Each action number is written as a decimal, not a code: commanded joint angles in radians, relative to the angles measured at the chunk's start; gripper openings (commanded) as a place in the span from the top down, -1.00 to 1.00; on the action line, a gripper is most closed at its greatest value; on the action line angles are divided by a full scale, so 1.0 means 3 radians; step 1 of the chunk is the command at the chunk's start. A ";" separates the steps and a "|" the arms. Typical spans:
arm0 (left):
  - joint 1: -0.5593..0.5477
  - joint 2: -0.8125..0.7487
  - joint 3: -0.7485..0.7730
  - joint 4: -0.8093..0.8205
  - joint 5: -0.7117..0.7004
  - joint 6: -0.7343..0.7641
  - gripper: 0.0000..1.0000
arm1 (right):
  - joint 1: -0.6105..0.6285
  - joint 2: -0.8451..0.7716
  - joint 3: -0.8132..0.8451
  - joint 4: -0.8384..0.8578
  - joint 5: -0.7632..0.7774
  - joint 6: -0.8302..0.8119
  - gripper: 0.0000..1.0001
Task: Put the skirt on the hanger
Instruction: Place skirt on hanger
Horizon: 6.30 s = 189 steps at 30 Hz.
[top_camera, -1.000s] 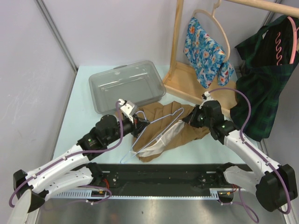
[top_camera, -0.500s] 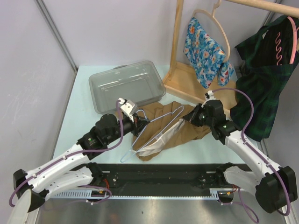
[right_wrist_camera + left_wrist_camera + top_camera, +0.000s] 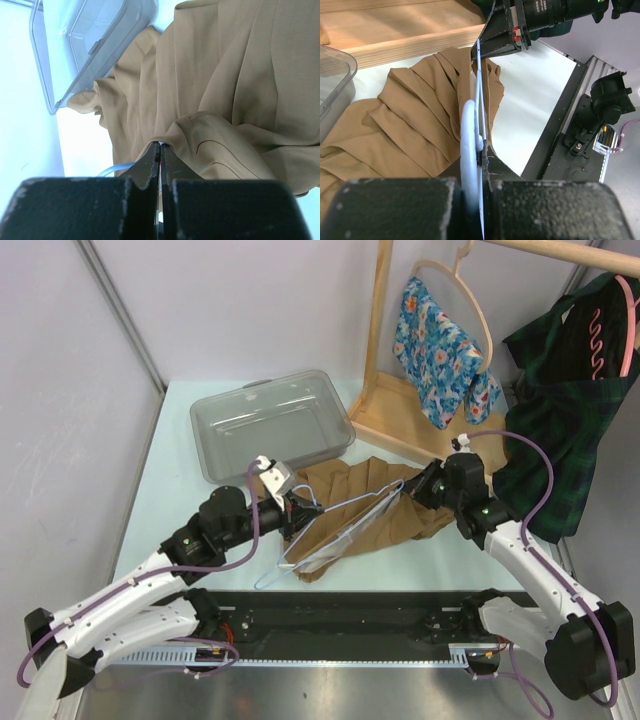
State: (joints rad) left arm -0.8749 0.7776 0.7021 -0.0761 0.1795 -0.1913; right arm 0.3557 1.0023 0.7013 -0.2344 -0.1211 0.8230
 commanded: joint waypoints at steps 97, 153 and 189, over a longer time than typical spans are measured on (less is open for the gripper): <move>-0.0044 0.0021 -0.0279 0.0458 -0.1038 -0.0477 1.00 | -0.0015 -0.0196 -0.0251 0.0255 -0.0332 0.0028 1.00; -0.0044 -0.0332 -0.0668 0.1425 -0.0496 -0.0733 1.00 | -0.0383 -0.0207 -0.0277 0.0633 -0.0782 0.0232 1.00; -0.0044 0.0020 -0.0673 0.1425 -0.0041 -0.0743 1.00 | -0.0557 -0.0677 -0.0272 0.0658 -0.0496 0.0360 1.00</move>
State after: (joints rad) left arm -0.8879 0.7658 0.4843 0.3103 0.1184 -0.3996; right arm 0.1986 0.8242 0.6167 -0.1364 -0.2619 0.9249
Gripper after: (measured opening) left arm 0.026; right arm 0.008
